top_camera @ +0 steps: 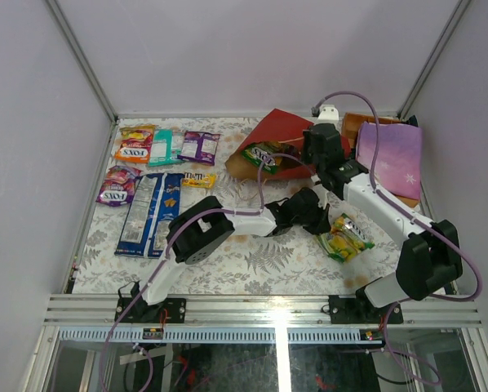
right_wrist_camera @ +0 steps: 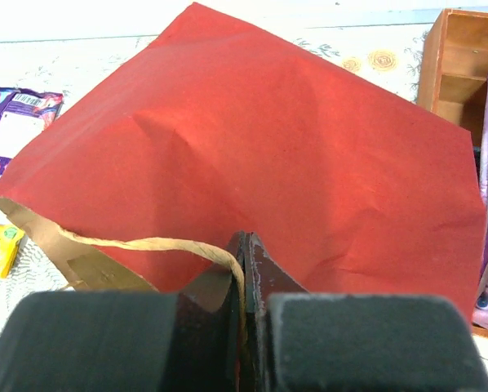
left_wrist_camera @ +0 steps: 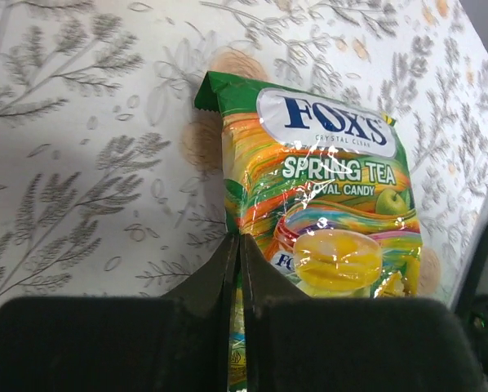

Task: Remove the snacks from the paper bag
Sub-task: Move the snack to the center of the board.

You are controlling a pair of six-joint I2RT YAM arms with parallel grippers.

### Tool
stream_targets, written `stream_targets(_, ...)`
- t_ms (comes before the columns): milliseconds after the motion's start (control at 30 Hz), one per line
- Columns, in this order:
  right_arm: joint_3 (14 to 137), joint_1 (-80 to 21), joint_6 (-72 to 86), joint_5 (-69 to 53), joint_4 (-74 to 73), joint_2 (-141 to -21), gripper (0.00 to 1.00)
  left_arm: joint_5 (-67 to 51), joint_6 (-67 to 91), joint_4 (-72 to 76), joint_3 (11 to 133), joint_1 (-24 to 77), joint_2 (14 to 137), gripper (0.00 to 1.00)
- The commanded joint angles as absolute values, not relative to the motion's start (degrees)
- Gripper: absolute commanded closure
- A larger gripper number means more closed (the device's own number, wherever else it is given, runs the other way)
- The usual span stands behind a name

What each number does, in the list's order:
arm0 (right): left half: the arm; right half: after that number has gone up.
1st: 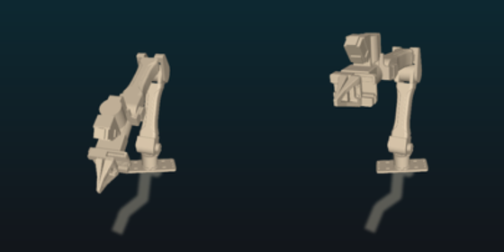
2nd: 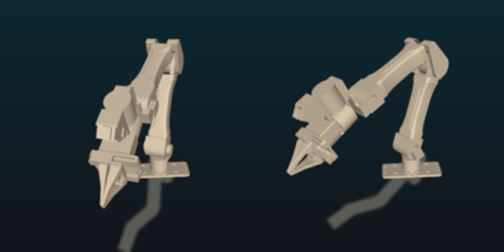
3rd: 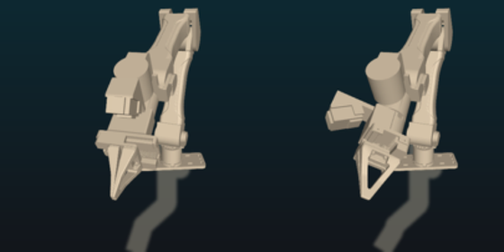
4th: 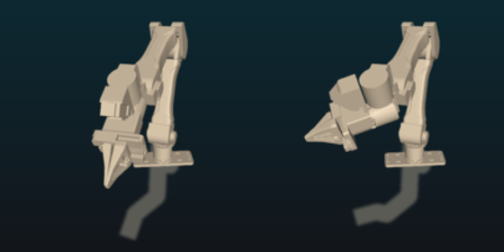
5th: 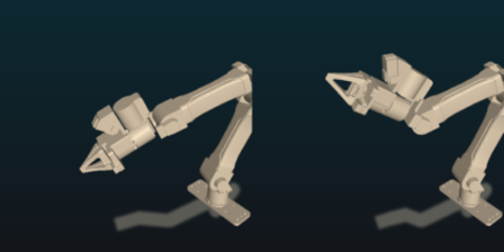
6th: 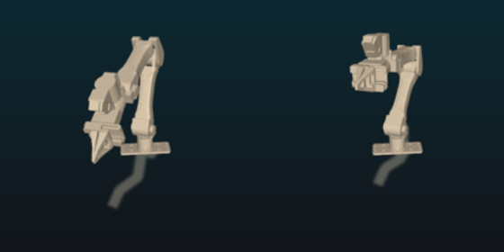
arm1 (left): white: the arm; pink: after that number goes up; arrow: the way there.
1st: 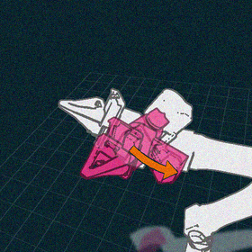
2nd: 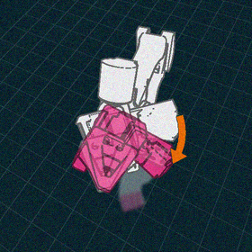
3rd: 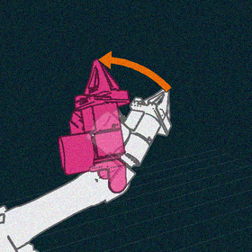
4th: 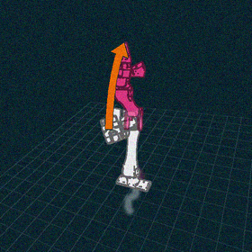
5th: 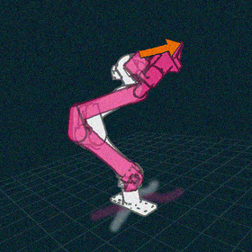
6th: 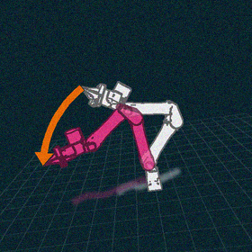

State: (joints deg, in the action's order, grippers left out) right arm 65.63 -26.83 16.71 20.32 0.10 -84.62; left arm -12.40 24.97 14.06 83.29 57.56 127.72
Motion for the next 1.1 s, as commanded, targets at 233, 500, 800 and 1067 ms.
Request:
stream_targets(233, 79.57, -26.66, 17.17, 7.48, -14.09, -83.15, 1.00, 4.92, 35.81, 27.71, 87.79, 57.42, 131.82, 1.00)
stream_targets(500, 80.27, -26.66, 19.35, 3.25, -16.54, -82.03, 1.00, 13.01, 44.31, 27.10, 100.86, 57.53, 141.48, 1.00)
stream_targets(800, 78.62, -26.62, 19.99, 0.53, -14.93, -81.35, 1.00, 26.55, 65.35, 16.31, 108.77, 58.39, 145.82, 1.00)
stream_targets(1067, 77.55, -26.69, 19.64, 0.05, -13.73, -80.19, 1.00, 20.09, 63.65, 24.87, 103.20, 59.41, 143.77, 0.73)
